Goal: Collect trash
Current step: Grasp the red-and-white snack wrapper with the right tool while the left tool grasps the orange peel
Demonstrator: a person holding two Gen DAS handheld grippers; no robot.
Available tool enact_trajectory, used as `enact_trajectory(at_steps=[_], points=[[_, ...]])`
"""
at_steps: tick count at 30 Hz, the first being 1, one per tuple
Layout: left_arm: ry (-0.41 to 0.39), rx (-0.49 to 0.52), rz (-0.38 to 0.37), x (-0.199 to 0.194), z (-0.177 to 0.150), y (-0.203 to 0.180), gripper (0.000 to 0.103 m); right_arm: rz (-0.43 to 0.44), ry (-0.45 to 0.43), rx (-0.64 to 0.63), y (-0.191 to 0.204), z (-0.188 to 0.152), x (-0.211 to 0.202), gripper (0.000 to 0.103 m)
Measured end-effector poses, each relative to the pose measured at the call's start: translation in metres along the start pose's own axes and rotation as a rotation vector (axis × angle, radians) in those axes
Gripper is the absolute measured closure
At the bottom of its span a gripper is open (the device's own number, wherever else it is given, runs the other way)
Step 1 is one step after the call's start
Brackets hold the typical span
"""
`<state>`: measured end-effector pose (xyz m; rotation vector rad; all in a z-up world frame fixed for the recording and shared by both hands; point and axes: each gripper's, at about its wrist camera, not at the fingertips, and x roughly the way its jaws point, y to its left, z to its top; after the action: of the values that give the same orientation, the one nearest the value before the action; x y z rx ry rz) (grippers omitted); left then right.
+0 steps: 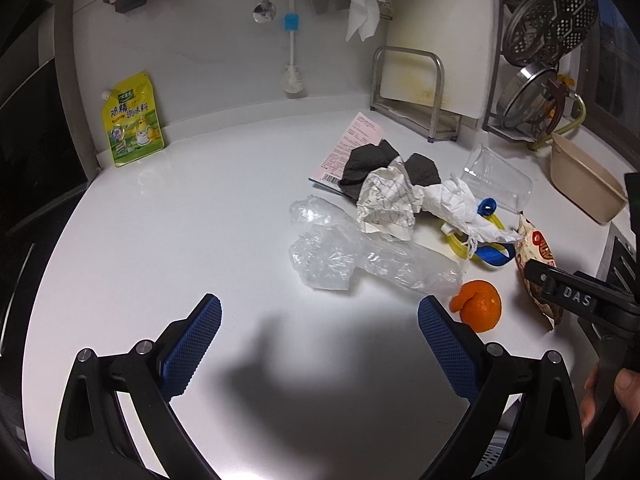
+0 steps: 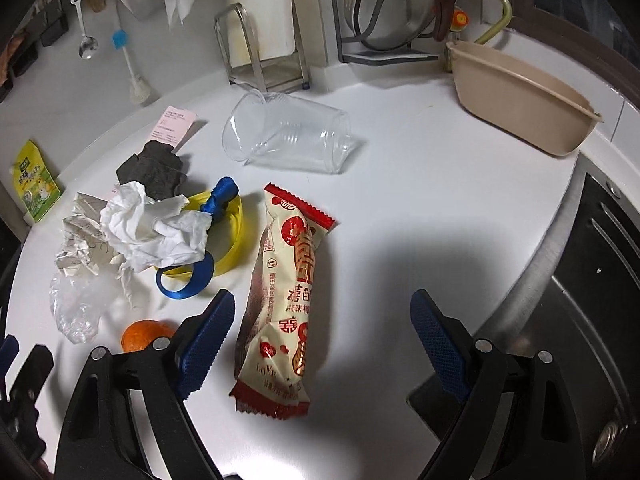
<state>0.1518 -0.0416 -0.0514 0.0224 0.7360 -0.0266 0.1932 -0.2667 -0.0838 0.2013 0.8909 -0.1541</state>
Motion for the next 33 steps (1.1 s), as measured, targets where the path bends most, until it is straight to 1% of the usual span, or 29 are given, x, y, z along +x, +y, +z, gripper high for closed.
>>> enact_trajectory(at_steps=[1,2,4,5,6,7,8,11,14,17,21,24,27,29,31,32,33], points=[[0.000,0.004,-0.003,0.000,-0.001,-0.002,0.006,0.000,-0.001,-0.001,0.000,0.000,0.000,0.025],[0.001,0.007,-0.008,0.000,-0.002,-0.005,0.006,0.000,0.001,-0.007,0.001,0.001,0.001,0.029],[0.004,0.015,-0.014,0.000,-0.003,-0.010,0.006,0.006,0.010,-0.016,0.003,0.001,0.003,0.043],[0.006,0.019,-0.017,0.000,-0.004,-0.013,0.006,0.006,0.008,-0.021,0.004,0.001,0.004,0.046],[0.006,0.022,-0.021,0.000,-0.004,-0.016,0.006,0.003,0.004,-0.026,0.004,0.001,0.004,0.060],[0.005,0.024,-0.025,0.000,-0.005,-0.019,0.006,0.012,0.006,-0.026,0.004,0.002,0.004,0.076],[0.005,0.025,-0.030,0.000,-0.006,-0.022,0.006,0.020,0.011,-0.021,0.002,0.001,0.004,0.080],[0.010,0.032,-0.052,0.000,-0.007,-0.034,0.006,0.033,0.011,-0.002,-0.005,0.000,-0.002,0.081],[0.016,0.051,-0.073,0.001,-0.008,-0.050,0.006,0.020,-0.019,0.010,-0.014,-0.003,-0.014,0.081],[0.043,0.064,-0.095,0.006,-0.009,-0.067,0.006,0.038,-0.049,0.056,-0.032,-0.009,-0.031,0.081],[0.083,0.072,-0.081,0.021,-0.011,-0.088,0.006,0.065,-0.073,0.114,-0.053,-0.014,-0.045,0.081],[0.113,0.067,-0.059,0.033,-0.012,-0.096,0.006,0.092,-0.091,0.148,-0.066,-0.017,-0.053,0.081],[0.131,0.056,-0.034,0.042,-0.010,-0.100,0.007,0.114,-0.097,0.161,-0.072,-0.018,-0.055,0.081],[0.133,0.058,-0.010,0.046,-0.010,-0.103,0.009,0.131,-0.102,0.167,-0.073,-0.019,-0.057,0.081],[0.123,0.053,-0.011,0.047,-0.009,-0.104,0.020,0.144,-0.106,0.169,-0.073,-0.019,-0.058,0.081],[0.119,0.049,-0.012,0.047,-0.008,-0.103,0.022,0.147,-0.107,0.169,-0.073,-0.019,-0.058,0.081],[0.117,0.044,-0.018,0.047,-0.008,-0.103,0.027,0.150,-0.108,0.167,-0.073,-0.019,-0.058,0.081]])
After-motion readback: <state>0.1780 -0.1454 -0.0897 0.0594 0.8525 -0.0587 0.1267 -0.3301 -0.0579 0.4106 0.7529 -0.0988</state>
